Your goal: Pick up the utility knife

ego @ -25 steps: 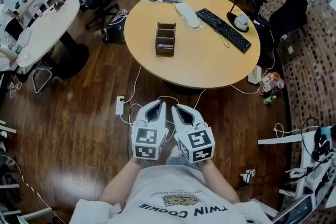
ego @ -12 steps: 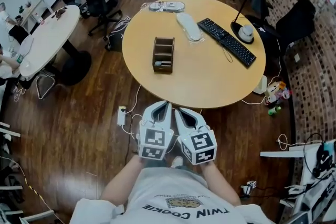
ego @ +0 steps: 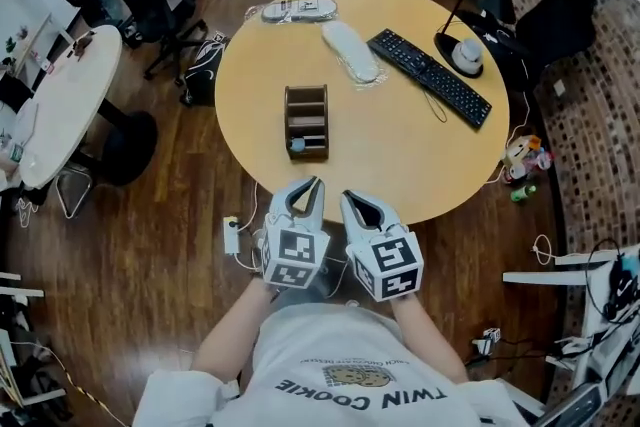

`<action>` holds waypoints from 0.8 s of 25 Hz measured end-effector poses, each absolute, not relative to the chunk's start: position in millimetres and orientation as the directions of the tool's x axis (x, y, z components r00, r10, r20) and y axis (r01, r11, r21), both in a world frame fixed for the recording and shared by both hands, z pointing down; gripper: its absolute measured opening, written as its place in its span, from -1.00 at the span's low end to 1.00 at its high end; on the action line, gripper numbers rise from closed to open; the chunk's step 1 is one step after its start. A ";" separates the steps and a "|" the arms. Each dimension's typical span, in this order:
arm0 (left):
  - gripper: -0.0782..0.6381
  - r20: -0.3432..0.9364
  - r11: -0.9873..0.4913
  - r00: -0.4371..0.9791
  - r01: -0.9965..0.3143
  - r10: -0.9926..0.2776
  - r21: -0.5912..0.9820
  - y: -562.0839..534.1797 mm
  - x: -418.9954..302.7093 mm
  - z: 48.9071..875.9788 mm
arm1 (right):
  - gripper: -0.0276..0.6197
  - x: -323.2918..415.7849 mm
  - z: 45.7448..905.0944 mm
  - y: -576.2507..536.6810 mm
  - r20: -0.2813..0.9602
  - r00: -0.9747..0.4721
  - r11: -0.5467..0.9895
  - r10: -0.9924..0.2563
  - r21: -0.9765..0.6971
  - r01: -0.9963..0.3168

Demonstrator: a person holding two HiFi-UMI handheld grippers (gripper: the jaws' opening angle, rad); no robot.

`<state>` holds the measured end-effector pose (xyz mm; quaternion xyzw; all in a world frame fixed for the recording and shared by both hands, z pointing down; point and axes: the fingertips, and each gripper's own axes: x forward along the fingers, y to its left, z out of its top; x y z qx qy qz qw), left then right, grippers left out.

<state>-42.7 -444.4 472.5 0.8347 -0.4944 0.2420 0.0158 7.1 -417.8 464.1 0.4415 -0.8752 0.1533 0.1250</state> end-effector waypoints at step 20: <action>-0.33 0.626 -0.756 0.425 -0.367 -0.655 -0.542 -547.9 -80.4 570.3 | -0.91 -27.7 498.2 -512.9 0.400 -0.442 0.406 -0.803 -0.175 -0.897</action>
